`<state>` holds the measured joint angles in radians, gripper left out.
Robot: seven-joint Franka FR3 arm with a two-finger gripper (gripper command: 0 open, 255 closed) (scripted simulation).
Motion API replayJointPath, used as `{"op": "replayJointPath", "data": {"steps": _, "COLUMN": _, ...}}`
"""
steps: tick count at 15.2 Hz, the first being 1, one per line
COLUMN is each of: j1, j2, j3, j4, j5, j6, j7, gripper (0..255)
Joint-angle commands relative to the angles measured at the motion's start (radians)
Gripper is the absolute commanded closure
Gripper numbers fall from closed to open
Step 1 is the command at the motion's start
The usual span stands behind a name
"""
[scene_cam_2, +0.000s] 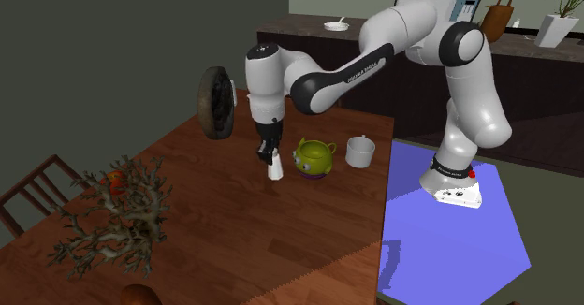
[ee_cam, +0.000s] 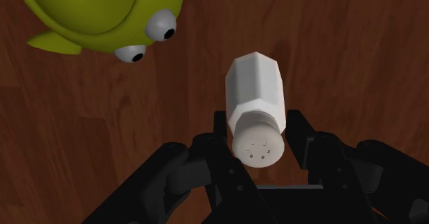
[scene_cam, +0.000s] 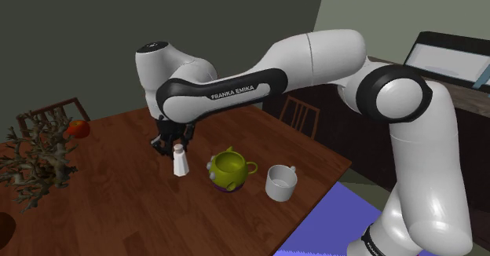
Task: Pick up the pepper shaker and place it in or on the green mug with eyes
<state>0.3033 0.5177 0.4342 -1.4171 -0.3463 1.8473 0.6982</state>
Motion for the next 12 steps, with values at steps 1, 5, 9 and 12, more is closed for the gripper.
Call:
{"op": "replayJointPath", "data": {"steps": 1, "j1": 0.000, "j2": -0.006, "j3": 0.002, "j4": 0.018, "j5": 0.004, "j6": -0.023, "j7": -0.006, "gripper": 255}}
{"op": "replayJointPath", "data": {"steps": 5, "j1": 0.005, "j2": -0.013, "j3": 0.005, "j4": 0.062, "j5": 0.010, "j6": -0.072, "j7": -0.016, "gripper": 255}}
{"op": "replayJointPath", "data": {"steps": 9, "j1": 0.011, "j2": -0.016, "j3": 0.006, "j4": 0.112, "j5": 0.013, "j6": -0.123, "j7": -0.025, "gripper": 255}}
{"op": "replayJointPath", "data": {"steps": 12, "j1": 0.017, "j2": -0.014, "j3": 0.007, "j4": 0.154, "j5": 0.015, "j6": -0.163, "j7": -0.032, "gripper": 255}}
